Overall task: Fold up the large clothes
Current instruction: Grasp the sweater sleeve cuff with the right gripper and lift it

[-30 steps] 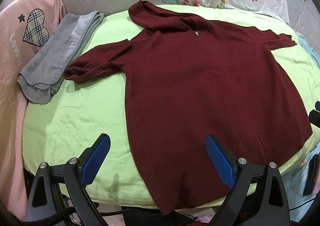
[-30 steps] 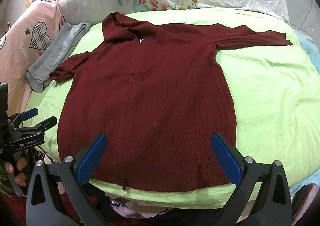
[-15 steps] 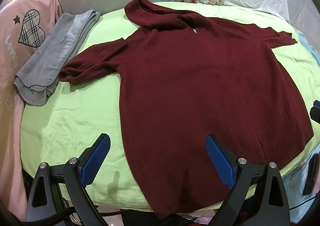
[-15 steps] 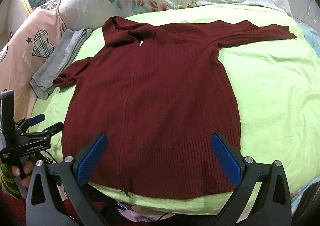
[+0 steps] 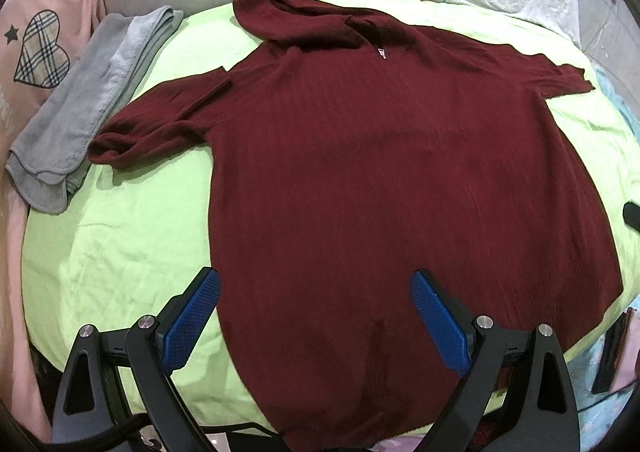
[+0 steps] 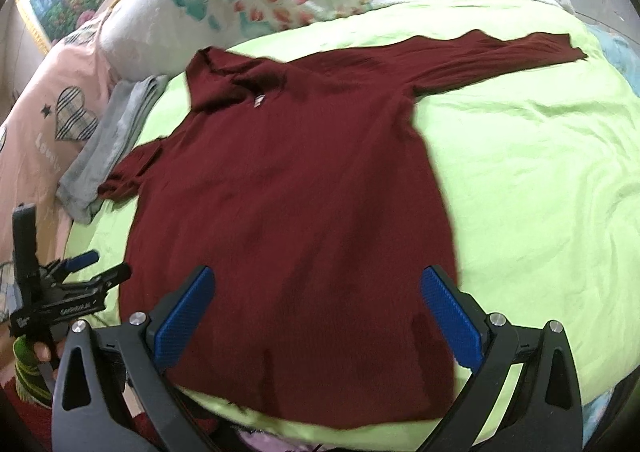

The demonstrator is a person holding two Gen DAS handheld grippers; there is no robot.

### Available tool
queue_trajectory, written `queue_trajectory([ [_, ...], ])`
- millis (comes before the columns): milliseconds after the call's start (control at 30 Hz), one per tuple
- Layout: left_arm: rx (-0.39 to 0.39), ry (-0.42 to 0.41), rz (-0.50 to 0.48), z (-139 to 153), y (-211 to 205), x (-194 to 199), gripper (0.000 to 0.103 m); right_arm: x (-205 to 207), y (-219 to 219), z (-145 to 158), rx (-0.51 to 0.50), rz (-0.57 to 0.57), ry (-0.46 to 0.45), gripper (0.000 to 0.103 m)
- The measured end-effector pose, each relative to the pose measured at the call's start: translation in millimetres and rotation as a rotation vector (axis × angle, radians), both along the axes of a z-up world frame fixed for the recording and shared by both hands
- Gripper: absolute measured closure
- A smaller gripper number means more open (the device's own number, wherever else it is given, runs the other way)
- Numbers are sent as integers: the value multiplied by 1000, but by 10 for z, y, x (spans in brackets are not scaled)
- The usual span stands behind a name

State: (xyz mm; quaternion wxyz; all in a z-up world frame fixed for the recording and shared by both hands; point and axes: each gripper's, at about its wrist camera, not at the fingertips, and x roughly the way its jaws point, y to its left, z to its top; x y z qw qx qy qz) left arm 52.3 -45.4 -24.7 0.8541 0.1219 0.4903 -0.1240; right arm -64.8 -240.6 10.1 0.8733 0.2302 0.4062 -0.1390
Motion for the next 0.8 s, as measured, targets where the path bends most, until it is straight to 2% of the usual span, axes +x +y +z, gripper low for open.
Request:
queue_trajectory([
  [167, -5, -1, 3, 19, -64, 152, 7, -46, -704, 28, 32, -138, -59, 17],
  [200, -6, -2, 4, 23, -85, 185, 7, -66, -917, 39, 45, -177, -78, 20],
  [267, -5, -4, 5, 25, -137, 255, 7, -122, -1362, 100, 66, -256, -133, 34],
  [367, -11, 0, 1, 19, -231, 327, 7, -181, -1995, 181, 65, -368, -182, 43],
  [400, -12, 2, -1, 13, -258, 333, 7, -129, -2113, 134, 71, -391, -156, 44],
  [500, -8, 19, -16, -44, -392, 377, 7, -37, -2733, 87, 85, -471, -165, 44],
  [633, 15, 42, -33, -158, -519, 444, 7, 84, -3483, -102, 124, -583, -163, 52],
  [733, 30, 66, -35, -260, -595, 529, 7, 63, -4026, -222, 162, -668, -209, 54],
  [800, 37, 81, -29, -319, -626, 585, 7, 95, -4330, -315, 156, -723, -206, 54],
])
